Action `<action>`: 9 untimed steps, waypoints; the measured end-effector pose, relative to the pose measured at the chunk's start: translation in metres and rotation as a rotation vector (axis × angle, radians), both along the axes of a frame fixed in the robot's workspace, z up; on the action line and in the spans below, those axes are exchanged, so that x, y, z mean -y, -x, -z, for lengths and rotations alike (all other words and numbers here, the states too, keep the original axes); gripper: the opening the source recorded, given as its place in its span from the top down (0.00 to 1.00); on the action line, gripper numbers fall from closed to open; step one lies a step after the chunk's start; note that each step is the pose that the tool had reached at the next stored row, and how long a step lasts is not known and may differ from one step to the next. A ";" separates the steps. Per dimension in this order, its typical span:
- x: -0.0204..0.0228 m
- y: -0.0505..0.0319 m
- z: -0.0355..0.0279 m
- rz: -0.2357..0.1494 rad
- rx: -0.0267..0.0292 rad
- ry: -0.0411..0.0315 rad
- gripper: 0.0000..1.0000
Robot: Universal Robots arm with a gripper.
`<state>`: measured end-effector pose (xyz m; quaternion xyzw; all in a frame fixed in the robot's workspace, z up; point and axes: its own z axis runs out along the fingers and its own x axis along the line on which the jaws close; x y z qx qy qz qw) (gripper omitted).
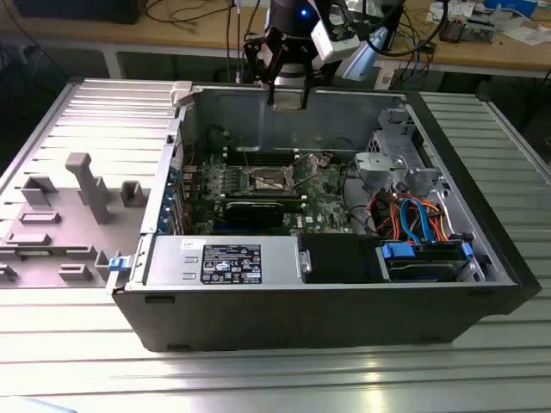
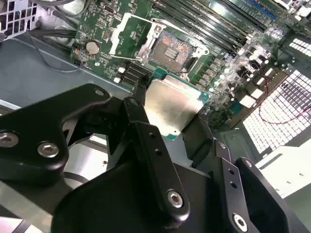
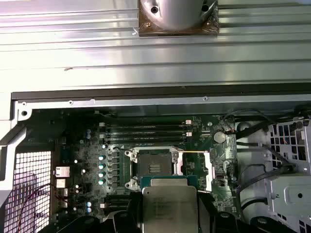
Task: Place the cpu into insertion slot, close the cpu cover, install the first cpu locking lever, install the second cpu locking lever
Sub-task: 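Place the cpu into insertion slot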
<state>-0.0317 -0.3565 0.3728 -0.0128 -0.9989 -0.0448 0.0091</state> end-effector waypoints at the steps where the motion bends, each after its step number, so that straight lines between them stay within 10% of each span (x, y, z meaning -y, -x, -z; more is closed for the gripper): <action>1: 0.0000 0.0003 0.0000 0.000 -0.0001 0.0000 0.45; 9: 0.0000 0.0012 0.0027 0.000 -0.0001 0.0000 0.45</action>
